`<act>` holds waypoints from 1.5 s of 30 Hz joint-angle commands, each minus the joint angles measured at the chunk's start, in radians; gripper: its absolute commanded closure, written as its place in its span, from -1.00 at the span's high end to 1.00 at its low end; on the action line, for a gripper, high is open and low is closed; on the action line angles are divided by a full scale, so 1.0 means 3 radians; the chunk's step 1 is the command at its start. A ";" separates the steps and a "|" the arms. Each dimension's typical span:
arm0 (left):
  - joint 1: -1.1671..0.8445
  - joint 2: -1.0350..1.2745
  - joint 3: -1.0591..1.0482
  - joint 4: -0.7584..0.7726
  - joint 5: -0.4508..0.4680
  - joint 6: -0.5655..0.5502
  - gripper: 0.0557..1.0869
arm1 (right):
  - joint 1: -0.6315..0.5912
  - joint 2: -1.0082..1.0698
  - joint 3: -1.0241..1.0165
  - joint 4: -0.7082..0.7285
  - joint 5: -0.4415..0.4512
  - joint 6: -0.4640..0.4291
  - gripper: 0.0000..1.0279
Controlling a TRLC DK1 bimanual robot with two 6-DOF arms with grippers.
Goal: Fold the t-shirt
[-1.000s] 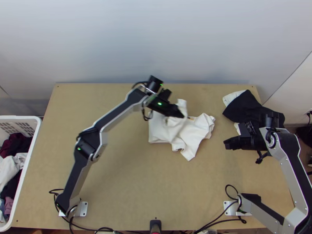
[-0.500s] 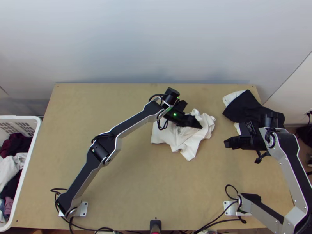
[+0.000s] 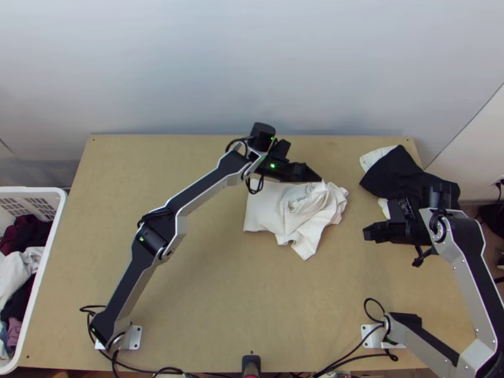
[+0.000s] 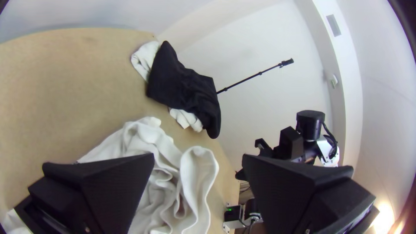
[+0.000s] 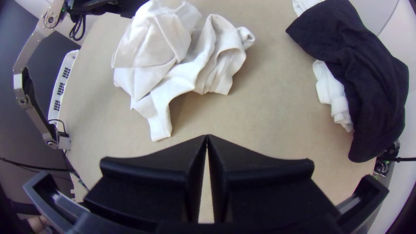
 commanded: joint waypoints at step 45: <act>0.0163 -0.0474 -0.1104 -0.1622 -0.1403 0.1726 -0.92 | 0.1862 0.2367 0.2120 0.0362 0.0029 -0.0164 -0.86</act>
